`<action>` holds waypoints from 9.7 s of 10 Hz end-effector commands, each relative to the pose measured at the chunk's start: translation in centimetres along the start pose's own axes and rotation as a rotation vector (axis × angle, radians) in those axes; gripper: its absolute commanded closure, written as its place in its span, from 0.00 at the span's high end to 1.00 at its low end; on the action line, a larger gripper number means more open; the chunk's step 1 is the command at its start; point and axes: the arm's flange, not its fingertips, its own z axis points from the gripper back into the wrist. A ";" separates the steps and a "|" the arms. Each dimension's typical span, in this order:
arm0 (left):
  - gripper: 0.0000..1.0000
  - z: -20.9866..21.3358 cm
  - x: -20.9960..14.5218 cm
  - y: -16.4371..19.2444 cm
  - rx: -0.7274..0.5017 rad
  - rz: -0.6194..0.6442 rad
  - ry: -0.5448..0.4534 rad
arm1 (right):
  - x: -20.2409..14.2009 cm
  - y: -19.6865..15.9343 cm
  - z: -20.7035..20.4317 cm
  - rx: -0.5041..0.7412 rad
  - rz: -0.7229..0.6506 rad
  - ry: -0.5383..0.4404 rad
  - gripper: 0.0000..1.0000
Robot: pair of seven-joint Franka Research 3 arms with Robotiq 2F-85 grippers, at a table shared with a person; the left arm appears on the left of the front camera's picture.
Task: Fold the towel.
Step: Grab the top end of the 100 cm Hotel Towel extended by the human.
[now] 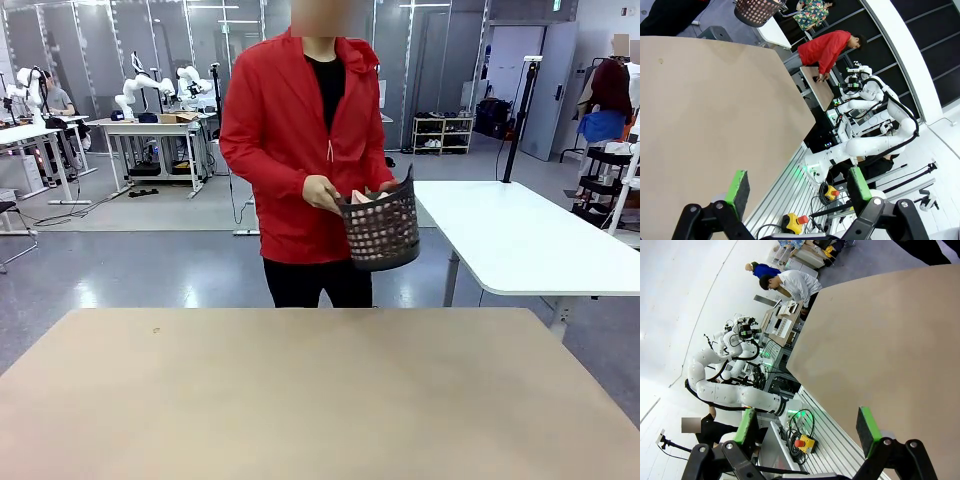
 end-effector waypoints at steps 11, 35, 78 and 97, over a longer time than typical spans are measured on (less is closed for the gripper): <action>1.00 0.1 -0.1 0.0 -0.012 -0.008 -0.004 | 0.2 0.0 0.1 0.014 0.013 -0.014 1.00; 1.00 0.1 -0.1 0.0 -0.012 -0.008 -0.004 | 0.2 0.0 0.1 0.014 0.013 -0.014 1.00; 1.00 -1.6 5.3 -10.7 0.475 -0.601 0.197 | 3.6 9.1 0.1 -0.300 0.458 0.125 1.00; 1.00 -25.1 4.1 -30.2 0.648 -1.566 0.745 | 2.2 28.1 -20.7 -0.489 1.299 0.721 1.00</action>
